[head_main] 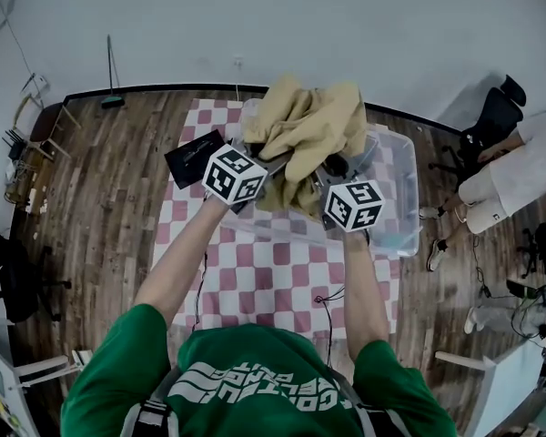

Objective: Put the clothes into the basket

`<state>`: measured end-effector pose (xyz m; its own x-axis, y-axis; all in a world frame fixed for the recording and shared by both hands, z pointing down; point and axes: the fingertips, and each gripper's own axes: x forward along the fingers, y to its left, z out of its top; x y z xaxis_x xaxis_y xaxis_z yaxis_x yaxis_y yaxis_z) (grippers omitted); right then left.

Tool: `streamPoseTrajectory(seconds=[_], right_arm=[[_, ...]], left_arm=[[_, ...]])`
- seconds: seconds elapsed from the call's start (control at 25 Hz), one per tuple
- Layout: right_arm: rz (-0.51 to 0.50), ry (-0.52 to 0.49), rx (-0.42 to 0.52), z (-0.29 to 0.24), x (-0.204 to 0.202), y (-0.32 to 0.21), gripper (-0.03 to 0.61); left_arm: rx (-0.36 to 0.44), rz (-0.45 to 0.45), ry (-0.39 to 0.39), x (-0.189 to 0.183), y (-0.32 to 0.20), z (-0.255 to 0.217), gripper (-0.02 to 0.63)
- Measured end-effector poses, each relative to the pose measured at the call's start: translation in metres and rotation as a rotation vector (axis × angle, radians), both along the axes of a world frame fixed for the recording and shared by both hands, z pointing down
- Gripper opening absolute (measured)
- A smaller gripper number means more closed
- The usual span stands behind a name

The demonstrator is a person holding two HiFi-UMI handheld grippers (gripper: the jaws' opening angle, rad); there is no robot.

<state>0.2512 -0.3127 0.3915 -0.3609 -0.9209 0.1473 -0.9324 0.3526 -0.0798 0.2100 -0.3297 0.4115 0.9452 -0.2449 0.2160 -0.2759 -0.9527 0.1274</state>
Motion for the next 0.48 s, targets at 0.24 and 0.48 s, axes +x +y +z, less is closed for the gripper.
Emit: streamPoseTrajectory(seconds=[0.24,0.48], right_arm=[[-0.016,-0.03,-0.14,0.068,0.004,-0.006,0.109],[-0.038,-0.04,-0.286,0.134,0.01,-0.012,0.109]], left_arm=[[-0.115,-0.02,-0.08,0.004,-0.003,0.067,0.117],[-0.229,-0.015,-0.185,0.009,-0.005,0.132,0.117]])
